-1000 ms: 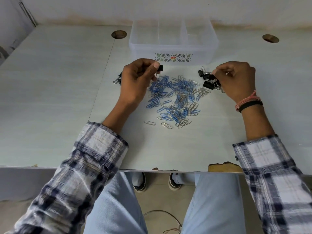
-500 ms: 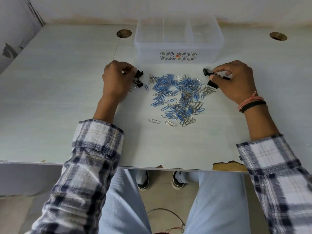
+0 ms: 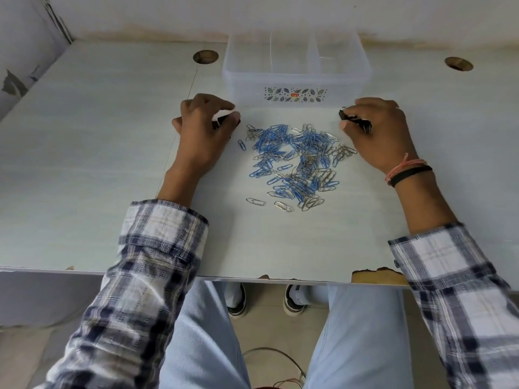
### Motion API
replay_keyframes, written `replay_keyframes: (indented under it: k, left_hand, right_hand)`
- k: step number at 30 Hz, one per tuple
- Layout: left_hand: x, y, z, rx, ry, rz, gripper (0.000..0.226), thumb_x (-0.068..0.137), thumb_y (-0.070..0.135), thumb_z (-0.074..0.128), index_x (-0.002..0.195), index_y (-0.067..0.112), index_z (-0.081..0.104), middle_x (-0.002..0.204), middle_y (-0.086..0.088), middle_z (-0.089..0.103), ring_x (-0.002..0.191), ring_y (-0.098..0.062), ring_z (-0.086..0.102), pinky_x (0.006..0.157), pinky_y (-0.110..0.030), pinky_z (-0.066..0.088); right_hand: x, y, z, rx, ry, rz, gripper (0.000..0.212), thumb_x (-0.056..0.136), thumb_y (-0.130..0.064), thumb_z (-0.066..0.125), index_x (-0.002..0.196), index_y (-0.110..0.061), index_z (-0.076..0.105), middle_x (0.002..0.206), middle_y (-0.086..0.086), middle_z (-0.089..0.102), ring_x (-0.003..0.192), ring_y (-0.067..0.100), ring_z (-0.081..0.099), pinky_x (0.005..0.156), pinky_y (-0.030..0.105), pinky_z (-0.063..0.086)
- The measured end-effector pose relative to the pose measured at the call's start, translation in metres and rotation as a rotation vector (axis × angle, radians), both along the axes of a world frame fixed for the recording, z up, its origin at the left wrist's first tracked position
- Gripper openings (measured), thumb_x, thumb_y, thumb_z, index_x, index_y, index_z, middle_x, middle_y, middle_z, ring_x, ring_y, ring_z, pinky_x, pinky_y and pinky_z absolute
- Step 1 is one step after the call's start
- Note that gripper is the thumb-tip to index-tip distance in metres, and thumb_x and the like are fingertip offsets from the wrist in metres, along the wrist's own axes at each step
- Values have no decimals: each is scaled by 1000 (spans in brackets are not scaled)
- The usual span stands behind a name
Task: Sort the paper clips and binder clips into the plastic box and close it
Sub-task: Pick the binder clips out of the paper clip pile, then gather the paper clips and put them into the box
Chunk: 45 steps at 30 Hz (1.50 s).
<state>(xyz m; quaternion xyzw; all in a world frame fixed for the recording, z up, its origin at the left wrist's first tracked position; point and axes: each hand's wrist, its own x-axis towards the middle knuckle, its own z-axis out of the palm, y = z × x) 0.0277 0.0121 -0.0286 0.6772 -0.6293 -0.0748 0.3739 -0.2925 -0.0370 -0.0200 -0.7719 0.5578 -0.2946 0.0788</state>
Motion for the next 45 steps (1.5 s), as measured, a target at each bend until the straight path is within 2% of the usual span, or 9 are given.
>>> replay_keyframes:
  k: [4,7,10,16,23,31,37,42,45]
  left_hand:
    - [-14,5,6,-154,114,-142,30,101,39,57,112,17,75,115,1,70,106,-15,63,86,-37,55]
    - [-28,10,14,-234,108,-213,30,104,32,57,113,9,74,112,-1,72,94,-6,64,77,-16,50]
    - [-31,10,19,-278,205,-194,30,104,31,57,109,7,75,106,0,72,90,-4,64,74,-10,45]
    - [-33,18,25,138,101,-377,39,99,35,62,130,13,67,127,-3,68,109,-11,64,93,-31,55]
    - [-41,10,62,662,-427,-607,122,68,69,80,163,27,16,170,0,14,158,-18,10,126,-37,13]
    - [-47,3,52,517,-370,-542,66,82,47,81,138,19,62,136,-4,58,125,-26,55,106,-43,47]
    - [-48,4,53,511,-380,-518,83,79,51,81,150,23,49,142,-3,52,129,-23,50,104,-31,39]
    - [-59,-2,49,485,-361,-519,52,85,34,81,134,23,67,125,-6,61,103,-18,53,87,-30,42]
    - [-60,0,50,441,-280,-484,38,84,21,81,121,20,76,115,-4,72,93,-16,60,81,-29,47]
  right_hand:
    - [29,38,16,174,-75,164,54,96,-47,60,136,-11,59,138,10,61,127,26,57,108,42,46]
    - [43,59,23,373,162,289,90,83,-76,52,155,-25,33,159,8,36,148,25,32,119,39,29]
    - [56,57,26,456,457,318,111,64,-95,47,156,-42,16,166,8,16,154,33,12,121,57,19]
    - [75,32,34,437,385,431,109,63,-93,53,150,-30,40,149,5,45,138,28,42,115,50,37]
    - [45,21,46,571,615,363,138,39,-97,64,157,-37,21,151,7,39,138,30,40,116,48,36]
    - [47,28,35,401,347,363,61,86,-44,74,140,-20,58,111,7,54,106,28,58,87,28,43]
    - [45,29,43,452,509,320,92,76,-68,68,152,-25,40,130,14,48,124,29,48,100,34,41]
    - [57,32,39,397,381,316,54,88,-40,73,135,-17,61,105,5,48,101,20,49,80,23,30]
    - [58,34,36,363,249,275,40,84,-30,80,120,-14,72,108,8,69,87,20,60,75,25,42]
